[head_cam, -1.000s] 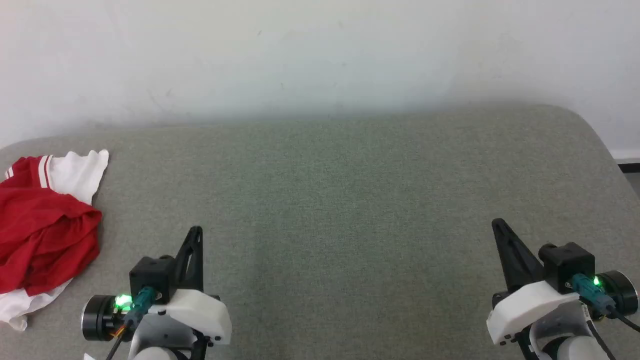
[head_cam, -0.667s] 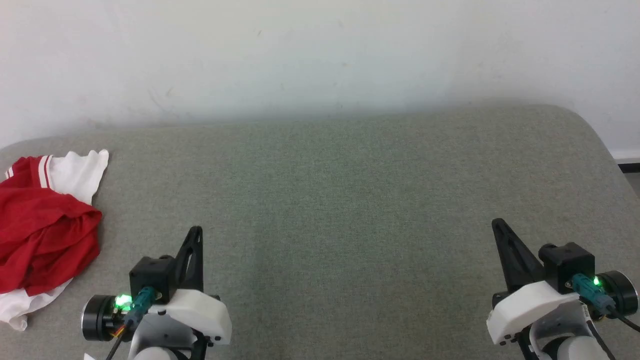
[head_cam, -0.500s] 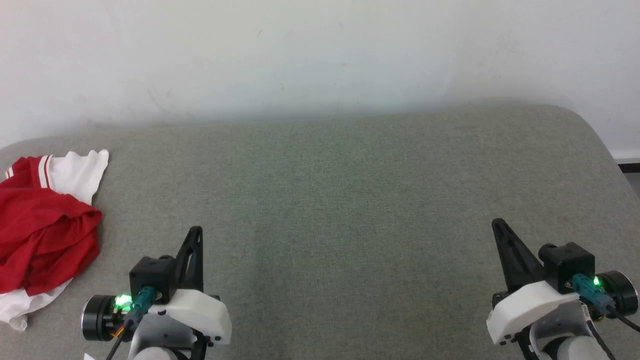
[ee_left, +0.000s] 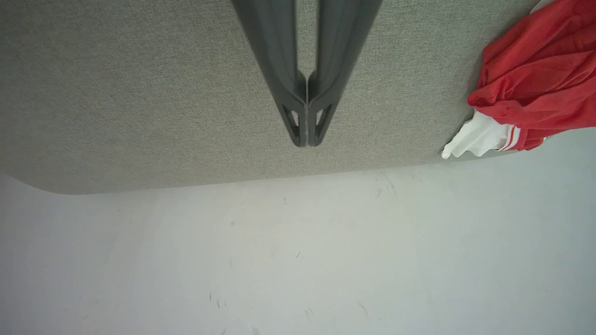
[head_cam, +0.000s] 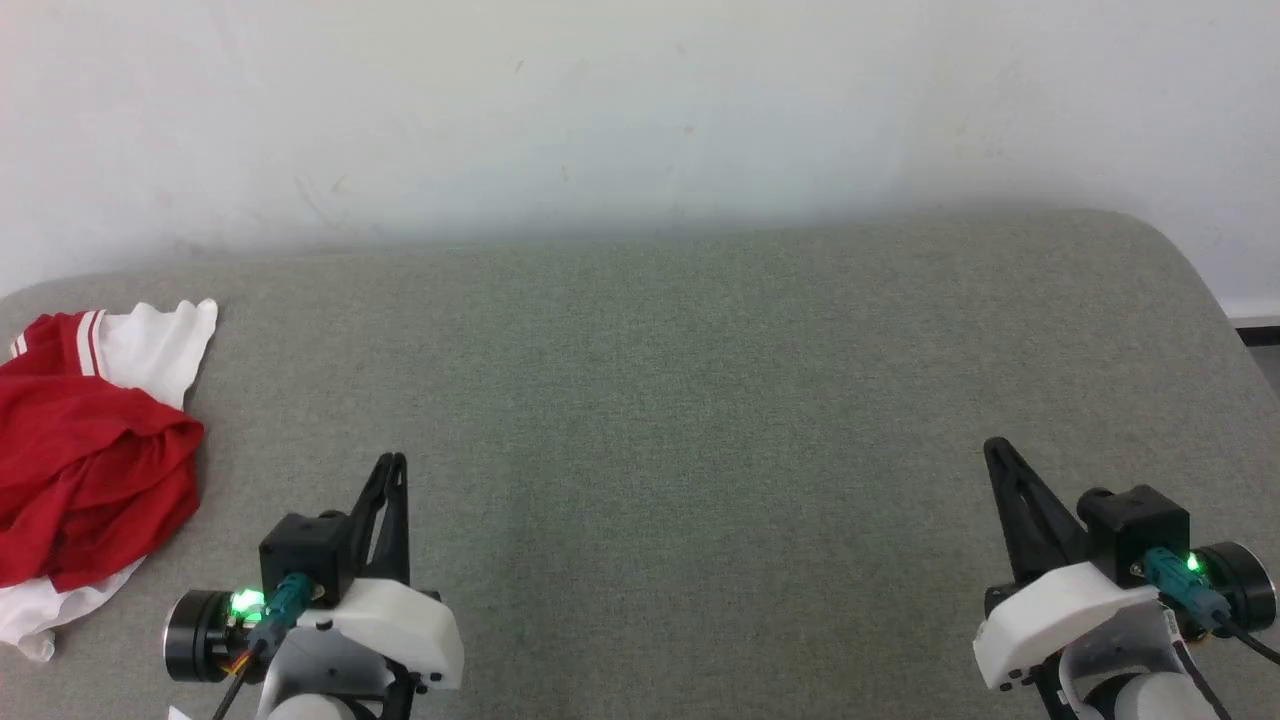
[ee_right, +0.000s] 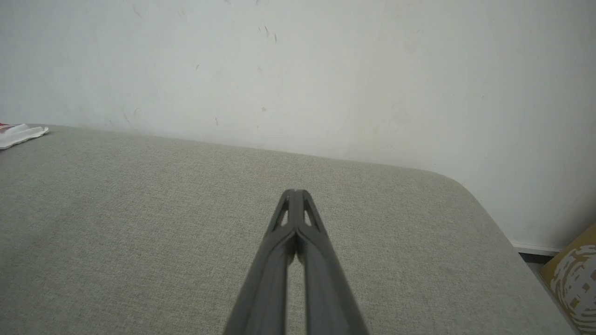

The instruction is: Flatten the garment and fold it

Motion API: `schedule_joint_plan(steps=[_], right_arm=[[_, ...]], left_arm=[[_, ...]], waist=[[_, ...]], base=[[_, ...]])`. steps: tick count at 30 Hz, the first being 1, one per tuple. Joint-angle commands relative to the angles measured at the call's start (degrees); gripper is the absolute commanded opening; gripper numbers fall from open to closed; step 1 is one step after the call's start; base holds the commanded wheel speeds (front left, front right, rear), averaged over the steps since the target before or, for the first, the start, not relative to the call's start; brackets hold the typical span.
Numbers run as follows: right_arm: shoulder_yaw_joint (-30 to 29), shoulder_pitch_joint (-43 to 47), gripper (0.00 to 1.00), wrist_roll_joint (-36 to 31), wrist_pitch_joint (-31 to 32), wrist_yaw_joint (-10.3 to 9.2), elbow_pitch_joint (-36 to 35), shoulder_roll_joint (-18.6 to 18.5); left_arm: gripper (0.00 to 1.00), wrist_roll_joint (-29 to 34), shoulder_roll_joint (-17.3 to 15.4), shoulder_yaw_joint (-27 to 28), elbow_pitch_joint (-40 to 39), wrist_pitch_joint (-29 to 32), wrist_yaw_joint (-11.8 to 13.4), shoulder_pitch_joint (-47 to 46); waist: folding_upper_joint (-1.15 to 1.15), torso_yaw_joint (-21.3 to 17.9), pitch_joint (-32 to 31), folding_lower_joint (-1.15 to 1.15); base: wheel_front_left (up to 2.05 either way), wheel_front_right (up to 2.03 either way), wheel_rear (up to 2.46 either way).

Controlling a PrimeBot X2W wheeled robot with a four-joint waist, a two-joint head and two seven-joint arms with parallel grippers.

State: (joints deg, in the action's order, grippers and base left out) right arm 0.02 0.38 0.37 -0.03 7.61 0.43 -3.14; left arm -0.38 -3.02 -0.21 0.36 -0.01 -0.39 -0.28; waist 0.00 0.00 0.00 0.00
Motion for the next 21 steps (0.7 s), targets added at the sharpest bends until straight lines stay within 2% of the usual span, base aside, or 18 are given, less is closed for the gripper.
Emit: schedule_joint_plan(steps=[1, 12, 21], right_arm=[[0.0, 0.0, 1.00, 0.0, 0.0, 0.00, 0.0, 0.0], [-0.2, -0.1, 1.00, 0.4, -0.6, -0.01, 0.4, 0.0], [-0.4, -0.4, 1.00, 0.6, -1.4, -0.02, 0.8, 0.0]], left_arm=[[1.00, 0.0, 0.0, 0.0, 0.0, 0.0, 0.0, 0.0], [1.00, -0.6, 0.0, -1.1, 1.2, -1.0, 0.9, -0.8], [1.00, -1.4, -0.1, -1.9, 2.6, -2.1, 2.1, -1.7]], waist=[[0.00, 0.0, 0.0, 0.00], [0.00, 0.4, 0.0, 0.00], [0.00, 2.1, 0.1, 0.00]], base=[[0.00, 0.00, 0.00], [0.00, 0.00, 0.00], [0.00, 0.00, 0.00]])
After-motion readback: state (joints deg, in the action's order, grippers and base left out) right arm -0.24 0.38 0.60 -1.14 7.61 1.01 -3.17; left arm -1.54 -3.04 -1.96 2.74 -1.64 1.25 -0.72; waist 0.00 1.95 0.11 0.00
